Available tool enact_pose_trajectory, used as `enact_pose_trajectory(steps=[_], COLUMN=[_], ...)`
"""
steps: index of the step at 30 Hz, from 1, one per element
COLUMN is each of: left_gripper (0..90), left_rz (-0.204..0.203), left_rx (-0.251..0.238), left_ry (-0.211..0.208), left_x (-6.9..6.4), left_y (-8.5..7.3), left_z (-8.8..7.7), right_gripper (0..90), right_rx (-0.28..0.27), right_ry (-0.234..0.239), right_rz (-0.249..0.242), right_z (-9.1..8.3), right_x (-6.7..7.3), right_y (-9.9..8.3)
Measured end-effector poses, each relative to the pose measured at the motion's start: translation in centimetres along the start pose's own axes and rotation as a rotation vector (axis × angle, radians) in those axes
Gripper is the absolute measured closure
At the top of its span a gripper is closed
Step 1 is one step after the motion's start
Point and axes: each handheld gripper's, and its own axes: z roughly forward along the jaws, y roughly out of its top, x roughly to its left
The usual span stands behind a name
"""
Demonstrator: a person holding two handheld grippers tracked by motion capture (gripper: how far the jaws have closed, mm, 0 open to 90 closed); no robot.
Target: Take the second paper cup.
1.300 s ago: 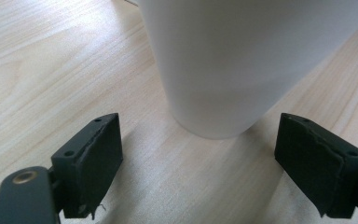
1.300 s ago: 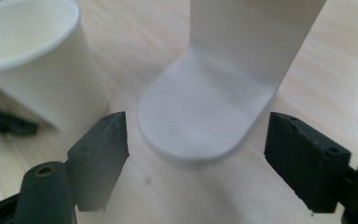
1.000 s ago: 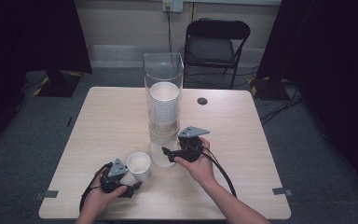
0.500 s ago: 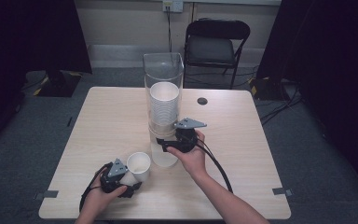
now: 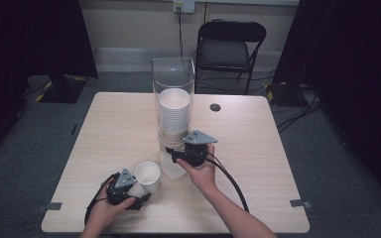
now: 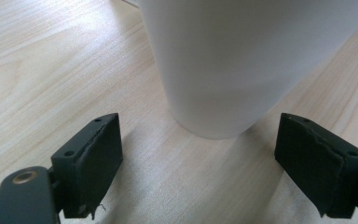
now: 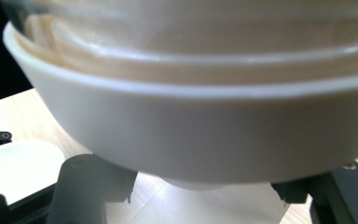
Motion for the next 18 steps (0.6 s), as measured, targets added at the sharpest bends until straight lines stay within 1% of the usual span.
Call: enact_pose_trajectory(steps=[1,2,10,12,15,18], left_gripper=[14.5,14.5,14.5,14.5,14.5,14.5], left_rz=[0.0,0.0,0.0,0.0,0.0,0.0], left_rx=[0.0,0.0,0.0,0.0,0.0,0.0], left_ry=[0.0,0.0,0.0,0.0,0.0,0.0], left_x=[0.0,0.0,0.0,-0.01,-0.01,0.0], left_y=[0.01,0.0,0.0,0.0,0.0,0.0], left_z=[0.0,0.0,0.0,0.0,0.0,0.0], right_gripper=[36.4,36.4,36.5,36.6,36.6,36.6], right_rx=[0.002,0.006,0.002,-0.005,0.0,-0.002], right_ry=[-0.012,-0.009,-0.004,-0.007,-0.012,-0.006], right_rz=[-0.015,-0.022,-0.021,-0.02,-0.024,-0.025], right_z=[0.06,0.05,0.08,0.08,0.03,0.09], right_x=[-0.04,-0.18,-0.23,-0.16,-0.09,-0.18], right_y=[0.01,0.01,-0.08,-0.2,-0.21,-0.2])
